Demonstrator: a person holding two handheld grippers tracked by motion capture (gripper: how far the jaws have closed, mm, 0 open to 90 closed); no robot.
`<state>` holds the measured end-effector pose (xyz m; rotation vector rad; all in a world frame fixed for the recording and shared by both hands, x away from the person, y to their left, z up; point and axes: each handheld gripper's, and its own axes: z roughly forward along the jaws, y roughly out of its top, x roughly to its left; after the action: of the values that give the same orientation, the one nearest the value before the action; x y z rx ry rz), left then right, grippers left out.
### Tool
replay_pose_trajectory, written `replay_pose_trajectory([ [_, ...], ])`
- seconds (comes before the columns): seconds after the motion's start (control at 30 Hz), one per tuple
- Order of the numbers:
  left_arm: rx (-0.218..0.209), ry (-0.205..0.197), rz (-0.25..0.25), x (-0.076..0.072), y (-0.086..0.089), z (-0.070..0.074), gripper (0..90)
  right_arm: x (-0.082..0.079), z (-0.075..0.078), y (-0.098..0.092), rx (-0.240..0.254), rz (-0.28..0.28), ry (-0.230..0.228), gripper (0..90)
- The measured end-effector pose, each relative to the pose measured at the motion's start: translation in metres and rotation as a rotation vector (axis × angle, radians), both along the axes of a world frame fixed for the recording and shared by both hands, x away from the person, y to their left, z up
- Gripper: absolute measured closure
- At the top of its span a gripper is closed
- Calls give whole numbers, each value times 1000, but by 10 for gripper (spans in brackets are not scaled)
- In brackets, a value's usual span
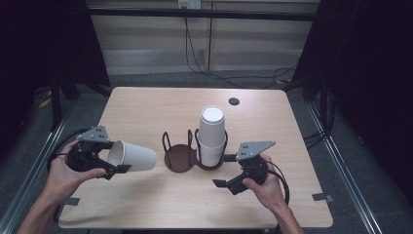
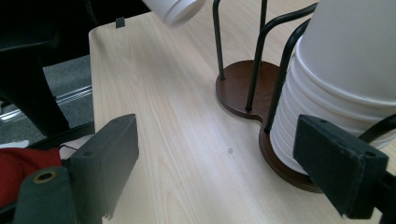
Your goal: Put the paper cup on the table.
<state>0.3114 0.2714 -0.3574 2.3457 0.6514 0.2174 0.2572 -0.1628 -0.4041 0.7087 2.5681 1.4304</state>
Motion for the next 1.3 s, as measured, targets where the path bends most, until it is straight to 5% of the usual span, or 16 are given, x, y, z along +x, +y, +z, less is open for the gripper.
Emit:
replay_pose_trajectory([
  [0.37,101,53,72,30,-1,0,122,0,3,-1,1,-4,-7,143],
  [0.5,174,80,81,38,-7,1,118,0,3,-1,1,-3,-6,143],
  [0.67,180,101,97,50,-11,2,116,0,3,-1,-1,1,-4,143],
  [1.0,255,147,63,66,-25,-2,112,0,3,-1,-2,7,2,144],
  [1.3,376,184,57,82,-43,-16,109,0,2,0,-2,7,1,144],
])
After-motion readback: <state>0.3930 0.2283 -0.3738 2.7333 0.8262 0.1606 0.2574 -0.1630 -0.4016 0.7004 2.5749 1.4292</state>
